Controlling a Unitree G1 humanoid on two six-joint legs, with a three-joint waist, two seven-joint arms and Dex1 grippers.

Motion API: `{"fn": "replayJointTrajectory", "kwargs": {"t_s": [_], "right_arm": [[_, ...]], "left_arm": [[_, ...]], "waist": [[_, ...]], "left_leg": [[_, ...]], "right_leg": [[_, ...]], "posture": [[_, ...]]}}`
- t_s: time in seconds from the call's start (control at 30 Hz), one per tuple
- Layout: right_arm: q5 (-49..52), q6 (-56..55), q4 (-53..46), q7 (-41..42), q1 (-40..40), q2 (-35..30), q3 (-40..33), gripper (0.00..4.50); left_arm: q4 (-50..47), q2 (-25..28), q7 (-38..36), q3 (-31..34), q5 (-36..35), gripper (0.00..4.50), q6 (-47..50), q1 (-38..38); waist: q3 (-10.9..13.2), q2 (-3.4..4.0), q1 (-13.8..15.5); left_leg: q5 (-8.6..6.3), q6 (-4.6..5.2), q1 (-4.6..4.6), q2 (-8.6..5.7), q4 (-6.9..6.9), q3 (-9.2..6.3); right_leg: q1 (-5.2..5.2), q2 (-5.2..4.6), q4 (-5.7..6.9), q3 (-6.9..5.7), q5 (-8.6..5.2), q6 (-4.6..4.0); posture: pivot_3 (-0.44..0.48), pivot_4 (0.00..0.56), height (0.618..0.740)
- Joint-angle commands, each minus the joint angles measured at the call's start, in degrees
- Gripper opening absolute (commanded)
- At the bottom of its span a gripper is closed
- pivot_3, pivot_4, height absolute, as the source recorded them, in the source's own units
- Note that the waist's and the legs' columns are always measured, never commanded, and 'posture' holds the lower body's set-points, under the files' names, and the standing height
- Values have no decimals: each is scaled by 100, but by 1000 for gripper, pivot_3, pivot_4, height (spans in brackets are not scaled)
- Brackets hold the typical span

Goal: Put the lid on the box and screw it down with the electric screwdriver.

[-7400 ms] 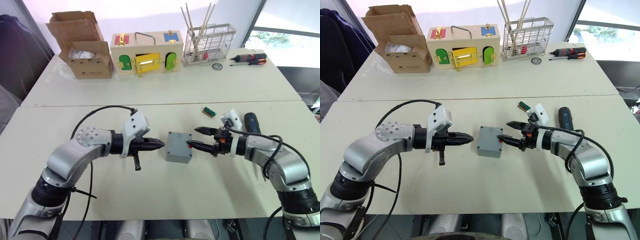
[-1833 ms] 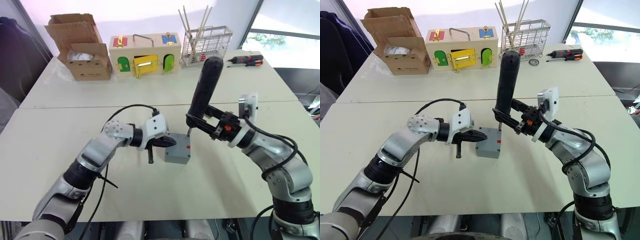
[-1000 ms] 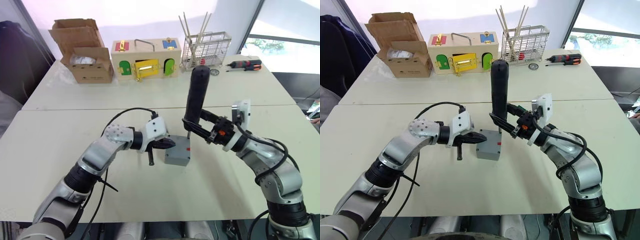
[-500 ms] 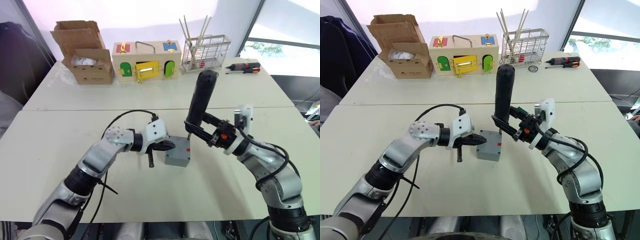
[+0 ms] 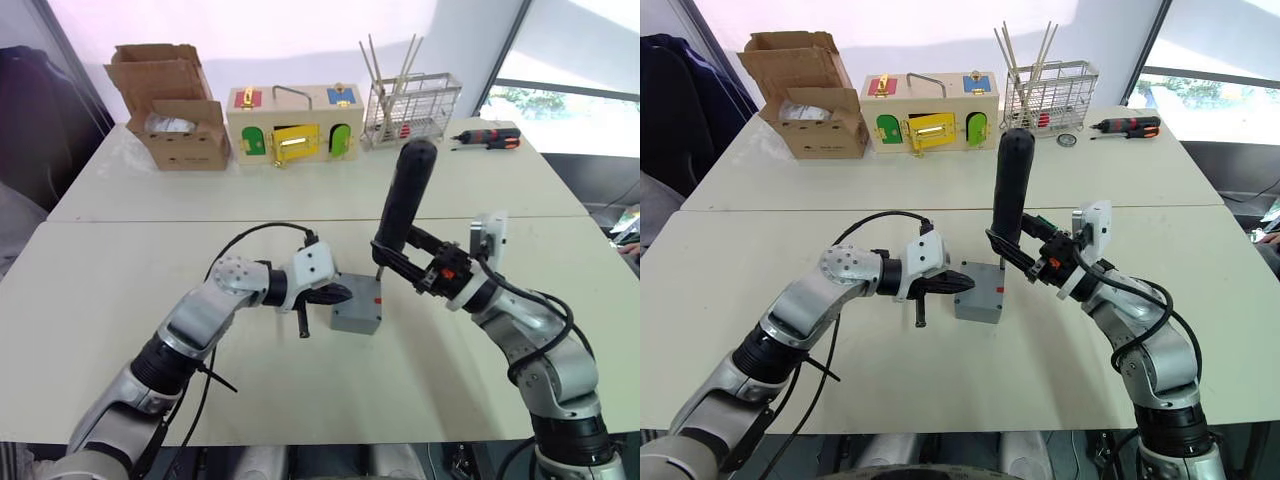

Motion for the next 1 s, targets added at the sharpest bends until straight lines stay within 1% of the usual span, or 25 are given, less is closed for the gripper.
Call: {"fn": "replayJointTrajectory", "kwargs": {"t_s": [0.03, 0.3, 0.63, 0.93, 1.0], "right_arm": [[-207, 382, 748, 12, 355, 17, 342, 1889], [-130, 311, 748, -23, 400, 135, 295, 1889], [-155, 275, 630, -41, 423, 115, 294, 1889], [-86, 336, 452, -95, 285, 9, 173, 1889], [138, 496, 329, -191, 11, -35, -21, 1889]], "left_arm": [[32, 4, -50, -114, 71, 0, 10, 43], [28, 10, -61, -122, 108, 0, 17, 75], [6, 23, -74, -127, 109, 0, 28, 82], [44, -38, -31, -141, 130, 0, 1, 69], [68, -110, 36, -53, 102, 0, -24, 21]], "waist": [[-3, -1, 1], [-6, -1, 2], [-6, -1, 2], [-4, 2, 12], [-1, 7, 28]], "left_leg": [[0, 0, 0, 0, 0, 0], [-1, 0, 1, 0, -2, -2], [-1, 0, 2, 0, -8, -2], [-1, 1, 1, -1, -10, -2], [-1, 1, 1, -1, -10, -2]], "right_leg": [[0, 0, -1, 0, 0, 0], [-1, -1, -6, -1, 0, 0], [-2, -2, -11, -1, 0, -1], [-4, -3, -13, 0, 0, -1], [-4, -4, -15, -1, 0, -1]], "posture": [[0, 150, 730], [0, 150, 730], [0, 150, 730], [0, 150, 730], [0, 150, 730]]}}
